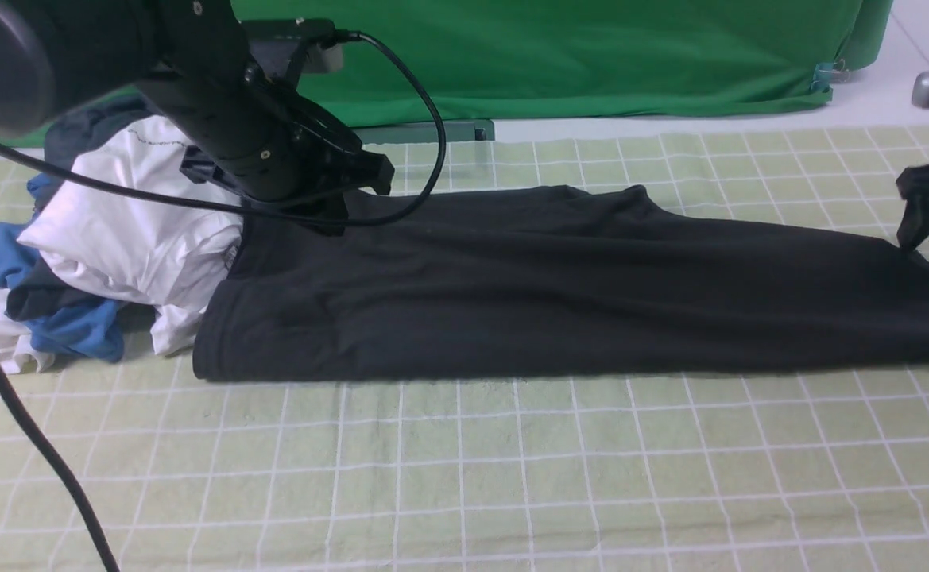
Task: Fold a long-sleeved shirt over a green coffee tablecloth.
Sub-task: 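Pull the folded dark garment lengthwise by its ends to straighten it flat on the table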
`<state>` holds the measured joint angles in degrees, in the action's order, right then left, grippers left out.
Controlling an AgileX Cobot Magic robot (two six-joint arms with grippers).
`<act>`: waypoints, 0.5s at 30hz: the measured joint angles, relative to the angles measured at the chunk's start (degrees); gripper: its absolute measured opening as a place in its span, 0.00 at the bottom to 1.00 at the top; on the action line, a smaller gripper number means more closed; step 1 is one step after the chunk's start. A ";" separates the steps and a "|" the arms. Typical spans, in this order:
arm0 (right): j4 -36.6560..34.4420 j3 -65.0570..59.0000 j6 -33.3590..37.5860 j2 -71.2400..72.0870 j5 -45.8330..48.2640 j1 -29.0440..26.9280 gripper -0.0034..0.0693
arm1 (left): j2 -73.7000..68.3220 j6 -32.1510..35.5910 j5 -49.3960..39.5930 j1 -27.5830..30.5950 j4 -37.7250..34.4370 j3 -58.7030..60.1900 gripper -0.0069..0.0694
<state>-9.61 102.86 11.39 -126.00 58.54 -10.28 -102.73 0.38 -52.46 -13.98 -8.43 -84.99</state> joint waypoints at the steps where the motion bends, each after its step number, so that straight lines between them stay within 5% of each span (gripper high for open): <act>1: -0.36 0.00 -0.06 -0.50 0.25 0.00 0.80 | 0.00 0.00 -0.17 0.00 0.00 0.00 0.11; 5: -4.06 0.00 1.13 -2.40 1.68 0.00 0.70 | 0.06 0.00 -0.52 0.00 0.00 0.00 0.11; 8: -6.12 0.24 3.01 -2.58 2.30 0.00 0.34 | 0.07 0.18 -0.66 0.00 0.00 0.00 0.11; 11: -6.45 0.75 3.30 -2.23 2.29 0.00 0.15 | 0.07 0.18 -0.82 0.00 0.00 0.00 0.11; 15: -5.55 2.39 3.67 -1.08 2.26 0.00 0.12 | 0.12 0.18 -1.22 0.00 0.00 0.00 0.11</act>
<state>-15.15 105.25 15.06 -127.08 60.80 -10.28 -102.61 0.55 -53.69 -13.98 -8.43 -84.99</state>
